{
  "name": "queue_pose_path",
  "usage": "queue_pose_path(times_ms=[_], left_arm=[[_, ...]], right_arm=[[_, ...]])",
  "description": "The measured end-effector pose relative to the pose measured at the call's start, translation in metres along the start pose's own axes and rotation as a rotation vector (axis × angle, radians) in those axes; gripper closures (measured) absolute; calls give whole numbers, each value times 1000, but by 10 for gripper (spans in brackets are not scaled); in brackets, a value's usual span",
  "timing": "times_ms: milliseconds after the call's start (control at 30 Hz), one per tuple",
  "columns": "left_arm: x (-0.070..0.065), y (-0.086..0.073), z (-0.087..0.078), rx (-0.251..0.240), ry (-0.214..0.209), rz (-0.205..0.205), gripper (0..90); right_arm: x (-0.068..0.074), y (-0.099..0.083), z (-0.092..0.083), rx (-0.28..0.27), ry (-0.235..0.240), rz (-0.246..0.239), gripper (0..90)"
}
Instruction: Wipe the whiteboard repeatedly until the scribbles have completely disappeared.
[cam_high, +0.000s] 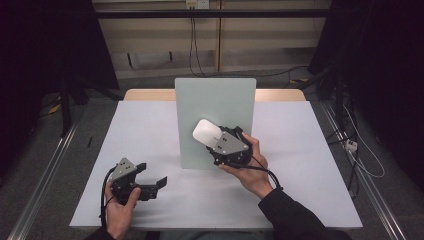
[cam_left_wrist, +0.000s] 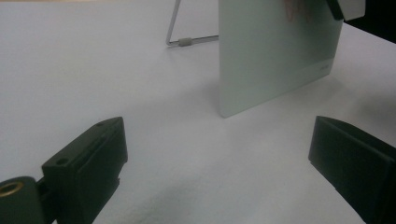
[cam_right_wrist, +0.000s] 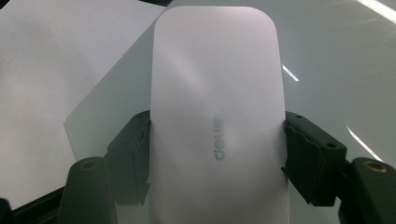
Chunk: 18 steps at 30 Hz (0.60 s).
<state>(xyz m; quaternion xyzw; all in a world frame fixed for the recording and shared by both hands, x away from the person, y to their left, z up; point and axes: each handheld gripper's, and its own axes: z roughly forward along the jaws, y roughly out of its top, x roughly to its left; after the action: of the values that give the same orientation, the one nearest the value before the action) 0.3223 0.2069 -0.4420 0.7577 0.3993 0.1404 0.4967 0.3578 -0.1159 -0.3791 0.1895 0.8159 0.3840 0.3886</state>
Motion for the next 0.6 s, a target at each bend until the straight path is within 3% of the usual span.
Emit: queue_pose_path(times_ms=[467, 600], left_arm=[[-1, 0, 0, -3, 0, -4, 44], [0, 0, 0, 1, 2, 1, 44]], right_arm=[[-54, 23, -20, -49, -144, 30, 316], [-55, 23, -21, -53, -162, 31, 316]])
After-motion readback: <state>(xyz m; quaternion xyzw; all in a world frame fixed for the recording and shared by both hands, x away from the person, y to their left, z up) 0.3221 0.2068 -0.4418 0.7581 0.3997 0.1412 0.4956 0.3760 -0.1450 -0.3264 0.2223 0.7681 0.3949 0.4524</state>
